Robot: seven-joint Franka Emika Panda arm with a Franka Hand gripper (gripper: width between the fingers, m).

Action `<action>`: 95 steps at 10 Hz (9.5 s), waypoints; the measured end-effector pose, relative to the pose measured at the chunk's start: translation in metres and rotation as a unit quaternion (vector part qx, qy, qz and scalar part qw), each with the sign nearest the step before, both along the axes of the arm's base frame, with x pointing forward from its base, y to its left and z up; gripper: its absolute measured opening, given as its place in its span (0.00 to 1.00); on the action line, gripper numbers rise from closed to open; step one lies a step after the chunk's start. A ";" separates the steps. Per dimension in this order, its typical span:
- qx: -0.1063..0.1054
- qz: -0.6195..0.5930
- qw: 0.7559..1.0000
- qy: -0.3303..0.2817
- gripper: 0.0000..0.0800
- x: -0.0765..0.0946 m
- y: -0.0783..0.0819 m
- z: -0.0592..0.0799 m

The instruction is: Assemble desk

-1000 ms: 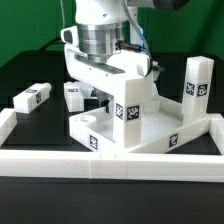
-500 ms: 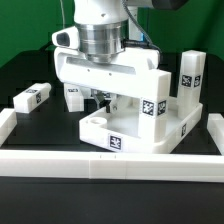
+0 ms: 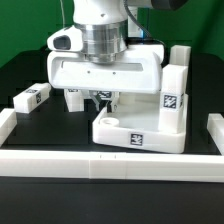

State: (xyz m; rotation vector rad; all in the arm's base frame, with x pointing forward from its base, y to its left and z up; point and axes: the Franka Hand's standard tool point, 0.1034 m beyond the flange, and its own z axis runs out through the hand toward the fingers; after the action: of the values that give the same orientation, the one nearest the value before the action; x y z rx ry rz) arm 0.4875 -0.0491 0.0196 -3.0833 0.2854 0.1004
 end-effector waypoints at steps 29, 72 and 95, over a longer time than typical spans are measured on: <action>-0.030 0.635 0.772 0.004 0.08 0.083 0.017 0.000; -0.037 0.522 0.850 0.063 0.81 0.143 -0.003 0.067; 0.043 0.139 0.967 0.210 0.81 0.049 -0.102 0.068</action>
Offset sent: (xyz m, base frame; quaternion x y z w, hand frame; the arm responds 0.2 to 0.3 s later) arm 0.0000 0.0000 0.0000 0.0000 0.0000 -0.1938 0.9810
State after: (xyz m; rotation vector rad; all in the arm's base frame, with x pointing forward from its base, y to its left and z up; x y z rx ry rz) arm 0.5369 -0.1515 0.0873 -2.9635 -0.1425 0.7568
